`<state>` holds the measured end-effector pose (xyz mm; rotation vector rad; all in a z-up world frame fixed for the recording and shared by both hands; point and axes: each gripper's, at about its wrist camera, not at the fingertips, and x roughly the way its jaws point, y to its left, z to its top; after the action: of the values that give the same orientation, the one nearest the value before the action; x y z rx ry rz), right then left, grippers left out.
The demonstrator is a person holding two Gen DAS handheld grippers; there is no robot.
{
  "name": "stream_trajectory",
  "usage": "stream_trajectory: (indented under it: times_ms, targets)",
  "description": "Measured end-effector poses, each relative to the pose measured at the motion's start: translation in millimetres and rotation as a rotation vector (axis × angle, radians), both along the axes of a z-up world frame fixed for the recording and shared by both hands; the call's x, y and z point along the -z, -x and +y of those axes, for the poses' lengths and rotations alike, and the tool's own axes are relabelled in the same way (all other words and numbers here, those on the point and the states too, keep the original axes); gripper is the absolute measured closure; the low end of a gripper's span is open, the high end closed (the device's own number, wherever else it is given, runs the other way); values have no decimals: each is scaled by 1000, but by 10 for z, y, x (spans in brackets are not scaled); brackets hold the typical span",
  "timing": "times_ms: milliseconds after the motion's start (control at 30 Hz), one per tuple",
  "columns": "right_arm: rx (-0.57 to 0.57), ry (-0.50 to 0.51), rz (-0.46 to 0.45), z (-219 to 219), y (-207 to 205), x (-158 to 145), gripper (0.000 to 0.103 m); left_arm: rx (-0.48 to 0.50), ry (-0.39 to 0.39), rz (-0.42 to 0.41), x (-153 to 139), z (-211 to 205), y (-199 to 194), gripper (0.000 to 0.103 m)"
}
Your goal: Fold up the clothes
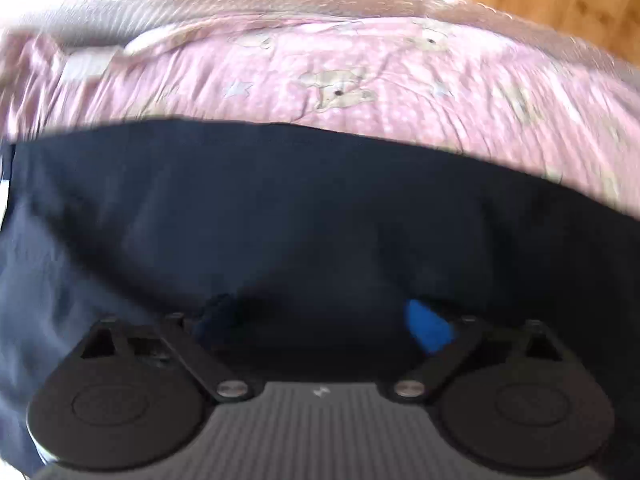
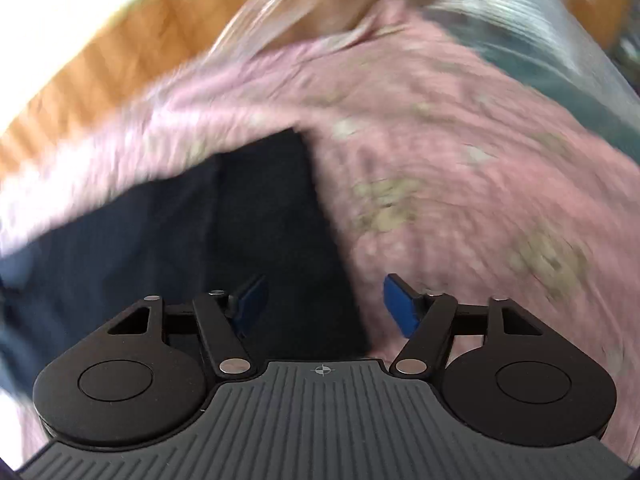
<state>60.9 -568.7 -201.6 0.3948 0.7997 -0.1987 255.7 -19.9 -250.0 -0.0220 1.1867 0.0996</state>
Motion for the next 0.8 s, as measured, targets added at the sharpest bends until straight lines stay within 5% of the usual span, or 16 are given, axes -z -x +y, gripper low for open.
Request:
stream_trajectory:
  times_ms: [167,333,567,700,767,800]
  targets:
    - [-35,-65,-21,-18,-50,248,45,177,147,-10,-518,-830,-181,38]
    - [-63,53,6,145,-120,229,93,426,287,21,-686,-2121,-230,30]
    - [-240,442,-90,964,16,-244,99,745,467,72,-815,-3837,-202,21]
    - [-306,512,-123,1284,35,-230,99,743,407,87,-585,-3923,-198,23]
    - [-340,547,-140,1444,44,-224,99,741,377,94,-470,-3965,-197,50]
    - [-355,563,-149,1520,50,-223,99,741,362,98,-412,-3987,-196,95]
